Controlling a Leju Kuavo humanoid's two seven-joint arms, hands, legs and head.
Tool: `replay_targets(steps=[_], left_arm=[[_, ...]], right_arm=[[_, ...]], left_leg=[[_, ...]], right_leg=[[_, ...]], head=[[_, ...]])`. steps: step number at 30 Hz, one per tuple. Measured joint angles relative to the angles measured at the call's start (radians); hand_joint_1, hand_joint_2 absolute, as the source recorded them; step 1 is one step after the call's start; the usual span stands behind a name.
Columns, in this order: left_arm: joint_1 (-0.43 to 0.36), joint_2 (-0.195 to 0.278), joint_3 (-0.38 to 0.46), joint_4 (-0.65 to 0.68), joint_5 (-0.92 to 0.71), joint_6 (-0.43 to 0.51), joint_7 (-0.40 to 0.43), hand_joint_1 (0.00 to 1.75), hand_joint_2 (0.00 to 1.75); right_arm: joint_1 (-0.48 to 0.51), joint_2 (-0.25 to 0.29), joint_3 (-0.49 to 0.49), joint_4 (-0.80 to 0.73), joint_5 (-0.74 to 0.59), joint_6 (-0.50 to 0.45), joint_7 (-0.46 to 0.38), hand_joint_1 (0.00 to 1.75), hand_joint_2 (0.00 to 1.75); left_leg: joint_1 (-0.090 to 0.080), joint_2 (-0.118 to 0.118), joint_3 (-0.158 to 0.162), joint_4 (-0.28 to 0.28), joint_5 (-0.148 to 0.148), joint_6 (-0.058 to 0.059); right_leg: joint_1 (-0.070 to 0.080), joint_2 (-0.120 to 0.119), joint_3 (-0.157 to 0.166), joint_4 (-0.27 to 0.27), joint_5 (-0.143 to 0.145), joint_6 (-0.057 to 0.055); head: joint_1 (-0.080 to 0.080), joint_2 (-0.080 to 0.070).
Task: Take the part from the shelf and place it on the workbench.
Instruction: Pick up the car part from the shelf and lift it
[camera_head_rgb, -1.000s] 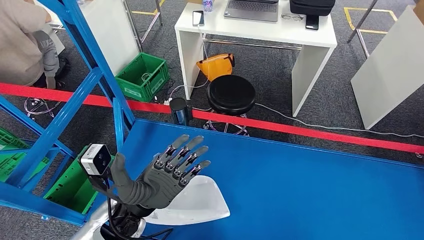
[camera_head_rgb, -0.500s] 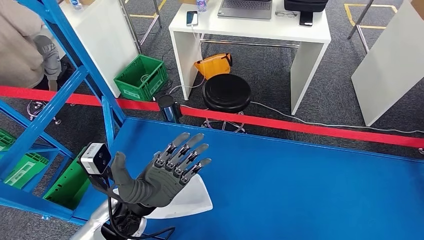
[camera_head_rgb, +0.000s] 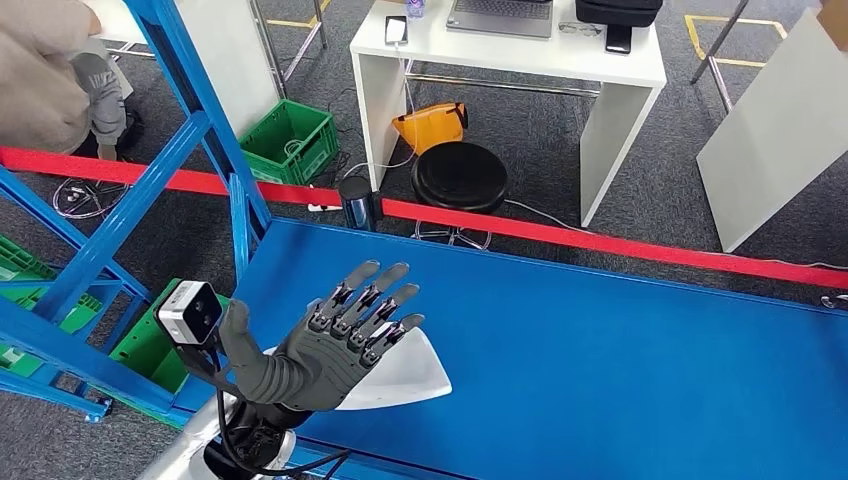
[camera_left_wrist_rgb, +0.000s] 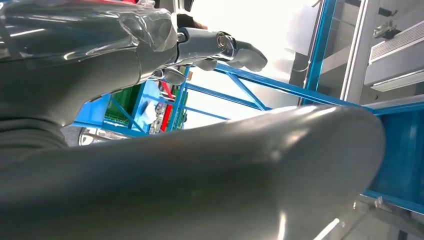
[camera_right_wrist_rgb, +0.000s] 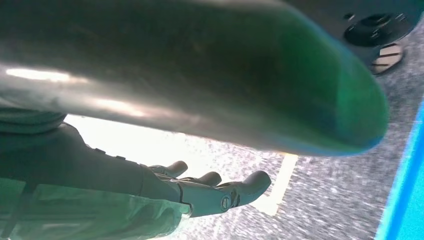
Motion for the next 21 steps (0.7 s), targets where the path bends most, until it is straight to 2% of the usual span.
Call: replay_targets(steps=[1, 2, 3, 4, 5, 6, 7, 9, 10, 11, 12, 13, 14, 15, 16, 17, 18, 19, 20, 21], left_arm=[[0.000, 0.000, 0.000, 0.000, 0.000, 0.000, 0.000, 0.00, 0.00], [0.000, -0.001, 0.000, 0.000, 0.000, 0.000, 0.000, 0.00, 0.00], [0.000, -0.001, 0.000, 0.000, 0.000, 0.000, 0.000, 0.00, 0.00], [0.000, -0.001, 0.000, 0.000, 0.000, 0.000, 0.000, 0.00, 0.00], [0.000, -0.001, 0.000, 0.000, 0.000, 0.000, 0.000, 0.00, 0.00], [0.001, -0.002, 0.000, 0.000, 0.000, 0.000, 0.001, 0.00, 0.00], [0.001, -0.002, 0.000, 0.000, 0.000, 0.000, 0.001, 0.00, 0.00], [0.001, -0.001, 0.000, 0.000, 0.000, -0.001, 0.001, 0.00, 0.00], [0.001, -0.001, 0.001, 0.000, 0.000, 0.000, 0.001, 0.00, 0.00], [0.001, 0.000, 0.001, 0.000, 0.000, 0.000, 0.001, 0.00, 0.00], [0.001, 0.000, 0.001, 0.000, 0.000, 0.000, 0.001, 0.00, 0.00], [0.001, 0.000, 0.001, 0.001, 0.000, 0.000, 0.001, 0.00, 0.00], [0.001, 0.000, 0.001, 0.001, 0.000, 0.000, 0.001, 0.00, 0.00], [0.002, 0.001, 0.001, 0.001, 0.000, 0.000, 0.001, 0.00, 0.00], [0.002, 0.001, 0.001, 0.001, 0.000, 0.000, 0.001, 0.00, 0.00], [0.002, 0.001, 0.001, 0.001, 0.000, 0.000, 0.001, 0.00, 0.00], [0.001, 0.002, 0.002, 0.001, 0.000, 0.000, 0.001, 0.00, 0.00], [0.000, 0.002, 0.002, 0.000, 0.000, 0.000, 0.001, 0.00, 0.00], [-0.001, 0.001, 0.002, 0.000, 0.000, 0.000, 0.001, 0.00, 0.00], [-0.003, 0.001, 0.002, -0.001, 0.001, -0.001, 0.001, 0.00, 0.00]], right_arm=[[0.000, -0.001, 0.000, 0.000, 0.000, 0.000, 0.000, 0.00, 0.00], [0.000, -0.002, 0.000, 0.000, 0.000, 0.000, 0.000, 0.00, 0.00], [-0.001, -0.003, 0.001, 0.000, 0.000, 0.000, 0.000, 0.00, 0.00], [-0.003, -0.004, 0.001, 0.000, 0.000, 0.000, 0.000, 0.00, 0.00], [-0.003, -0.004, 0.001, 0.000, 0.000, 0.000, 0.000, 0.00, 0.00], [-0.004, -0.005, 0.001, 0.000, 0.000, 0.000, 0.000, 0.00, 0.00], [-0.004, -0.005, 0.001, 0.000, 0.000, 0.000, 0.000, 0.00, 0.00], [-0.003, -0.004, 0.002, 0.000, 0.000, 0.000, 0.000, 0.00, 0.00], [-0.003, -0.003, 0.002, 0.000, 0.000, 0.000, 0.000, 0.00, 0.00], [-0.004, -0.003, 0.002, 0.000, 0.000, 0.000, 0.000, 0.00, 0.00], [-0.005, -0.002, 0.002, 0.000, 0.000, 0.000, 0.000, 0.00, 0.00], [-0.005, -0.003, 0.002, 0.000, 0.000, 0.000, 0.000, 0.00, 0.00], [-0.005, -0.003, 0.002, 0.000, 0.000, 0.000, 0.000, 0.00, 0.00], [-0.004, -0.003, 0.002, 0.000, 0.000, 0.000, 0.000, 0.00, 0.00], [-0.004, -0.003, 0.002, 0.000, 0.000, 0.000, 0.000, 0.00, 0.00], [-0.004, -0.003, 0.003, 0.000, 0.000, 0.000, 0.000, 0.00, 0.00], [-0.004, -0.003, 0.003, 0.000, 0.000, 0.000, 0.000, 0.00, 0.00], [-0.004, -0.001, 0.003, 0.000, 0.000, 0.000, 0.000, 0.00, 0.00], [-0.004, 0.001, 0.003, -0.001, 0.000, 0.000, 0.000, 0.00, 0.00], [-0.004, 0.003, 0.003, -0.001, 0.000, 0.000, 0.000, 0.00, 0.00]], left_leg=[[0.000, 0.000, -0.012, 0.002, 0.007, -0.003], [0.001, 0.000, -0.024, 0.006, 0.013, -0.006], [0.003, 0.000, -0.035, 0.014, 0.018, -0.010], [0.002, 0.000, -0.048, 0.023, 0.022, -0.015], [0.001, -0.001, -0.057, 0.032, 0.026, -0.021], [0.000, -0.001, -0.064, 0.039, 0.030, -0.027], [0.000, -0.001, -0.069, 0.042, 0.036, -0.033], [0.003, -0.004, -0.073, 0.046, 0.042, -0.044], [0.006, -0.006, -0.079, 0.056, 0.026, -0.051], [0.009, -0.007, -0.089, 0.083, -0.007, -0.057], [0.012, -0.008, -0.104, 0.130, -0.054, -0.064], [0.014, -0.007, -0.120, 0.193, -0.104, -0.071], [0.017, -0.007, -0.134, 0.256, -0.141, -0.075], [0.018, -0.007, -0.139, 0.303, -0.159, -0.077], [0.019, -0.007, -0.128, 0.321, -0.155, -0.075], [0.018, -0.007, -0.098, 0.302, -0.135, -0.070], [0.016, -0.008, -0.051, 0.249, -0.112, -0.060], [0.011, -0.007, 0.005, 0.175, -0.104, -0.045], [0.007, -0.006, 0.055, 0.103, -0.106, -0.033], [0.001, -0.005, 0.090, 0.051, -0.112, -0.023]], right_leg=[[-0.002, 0.000, 0.014, 0.005, 0.003, 0.010], [-0.004, 0.000, 0.048, -0.032, 0.020, 0.022], [-0.008, 0.000, 0.097, -0.102, 0.035, 0.032], [-0.008, 0.001, 0.145, -0.173, 0.042, 0.037], [-0.008, 0.002, 0.179, -0.226, 0.045, 0.035], [-0.006, 0.004, 0.195, -0.256, 0.042, 0.029], [-0.002, 0.006, 0.195, -0.259, 0.041, 0.021], [-0.004, 0.005, 0.182, -0.257, 0.052, 0.004], [-0.005, 0.004, 0.176, -0.258, 0.059, -0.007], [-0.008, 0.002, 0.169, -0.259, 0.069, -0.018], [-0.008, 0.001, 0.160, -0.259, 0.078, -0.026], [-0.007, 0.000, 0.148, -0.259, 0.089, -0.031], [-0.005, 0.000, 0.134, -0.258, 0.100, -0.032], [-0.003, -0.001, 0.120, -0.258, 0.110, -0.033], [0.000, -0.001, 0.106, -0.258, 0.121, -0.032], [0.003, 0.000, 0.093, -0.258, 0.131, -0.031], [0.006, 0.000, 0.082, -0.258, 0.142, -0.031], [0.007, 0.001, 0.073, -0.258, 0.152, -0.029], [0.008, 0.001, 0.067, -0.259, 0.161, -0.026], [0.006, 0.001, 0.065, -0.261, 0.170, -0.020]], head=[[0.000, 0.000], [0.000, 0.000], [0.000, 0.000], [0.000, 0.000], [0.000, 0.000], [0.000, 0.000], [-0.001, 0.000], [-0.001, 0.000], [-0.002, 0.000], [-0.002, 0.000], [-0.003, 0.000], [-0.003, 0.000], [-0.004, 0.000], [-0.003, 0.000], [-0.004, 0.000], [-0.004, 0.000], [-0.004, 0.000], [-0.003, 0.000], [-0.003, 0.000], [-0.003, 0.000]])
